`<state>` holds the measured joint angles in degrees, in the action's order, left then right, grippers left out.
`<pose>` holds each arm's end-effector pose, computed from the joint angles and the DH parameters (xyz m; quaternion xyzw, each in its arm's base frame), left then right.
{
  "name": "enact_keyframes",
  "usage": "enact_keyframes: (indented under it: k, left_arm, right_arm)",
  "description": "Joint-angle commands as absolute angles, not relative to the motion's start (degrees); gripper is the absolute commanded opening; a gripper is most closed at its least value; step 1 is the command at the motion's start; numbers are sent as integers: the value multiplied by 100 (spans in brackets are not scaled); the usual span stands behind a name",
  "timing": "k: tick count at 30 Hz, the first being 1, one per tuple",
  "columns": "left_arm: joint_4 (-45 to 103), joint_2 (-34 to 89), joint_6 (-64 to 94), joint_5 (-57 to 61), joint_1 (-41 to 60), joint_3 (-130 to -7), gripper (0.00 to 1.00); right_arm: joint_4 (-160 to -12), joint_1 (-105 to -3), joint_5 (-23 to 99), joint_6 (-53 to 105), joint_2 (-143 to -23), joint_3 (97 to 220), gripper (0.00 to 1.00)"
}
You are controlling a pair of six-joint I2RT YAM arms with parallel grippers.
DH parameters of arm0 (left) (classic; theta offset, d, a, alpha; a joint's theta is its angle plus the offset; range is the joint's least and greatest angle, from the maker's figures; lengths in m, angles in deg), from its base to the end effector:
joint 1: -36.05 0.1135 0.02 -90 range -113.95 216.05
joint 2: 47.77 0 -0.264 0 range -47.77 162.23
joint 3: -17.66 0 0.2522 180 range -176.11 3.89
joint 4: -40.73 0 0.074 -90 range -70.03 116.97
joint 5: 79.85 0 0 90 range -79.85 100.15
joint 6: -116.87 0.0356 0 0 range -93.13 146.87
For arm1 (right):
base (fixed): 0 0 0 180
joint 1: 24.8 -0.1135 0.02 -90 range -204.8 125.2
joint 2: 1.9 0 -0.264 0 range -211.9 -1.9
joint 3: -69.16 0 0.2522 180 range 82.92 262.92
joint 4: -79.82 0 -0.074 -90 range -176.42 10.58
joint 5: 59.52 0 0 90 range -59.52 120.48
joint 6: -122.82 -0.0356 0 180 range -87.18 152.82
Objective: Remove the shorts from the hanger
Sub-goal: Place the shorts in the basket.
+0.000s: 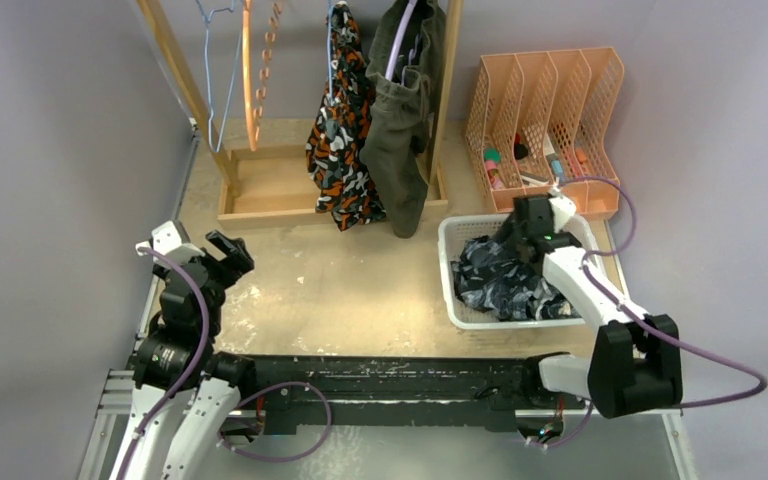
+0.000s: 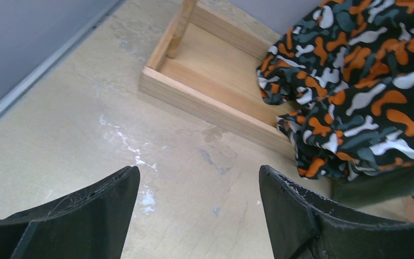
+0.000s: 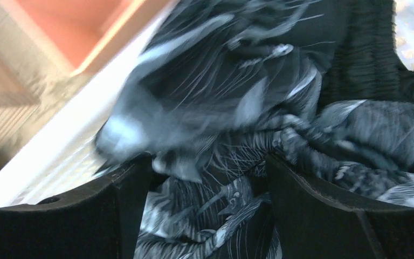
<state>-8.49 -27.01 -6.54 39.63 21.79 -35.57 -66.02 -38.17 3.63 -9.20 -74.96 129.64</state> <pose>0.0881 -0.0043 0.3122 -0.2788 0.7401 -0.0464 0.6103 0.2583 0.0449 0.2341 0.3066 0.8549 -0.0245 0.4178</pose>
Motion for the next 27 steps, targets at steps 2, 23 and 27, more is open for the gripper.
enact_keyframes:
  k: [2,23,27]
  left_arm:
    - [-315,-2596,-492,2790,2208,-4013,80]
    - [1061,655,-1278,-701,2208,-7389,79]
    - [954,1195,-1197,-666,2200,-8064,76]
  right_arm:
    - [-7787,-2404,2702,-1025,-7650,11960,77]
    - [-7137,-2383,2307,-111,-5182,13241,81]
    - [-7249,-2379,2541,16,-5111,13225,81]
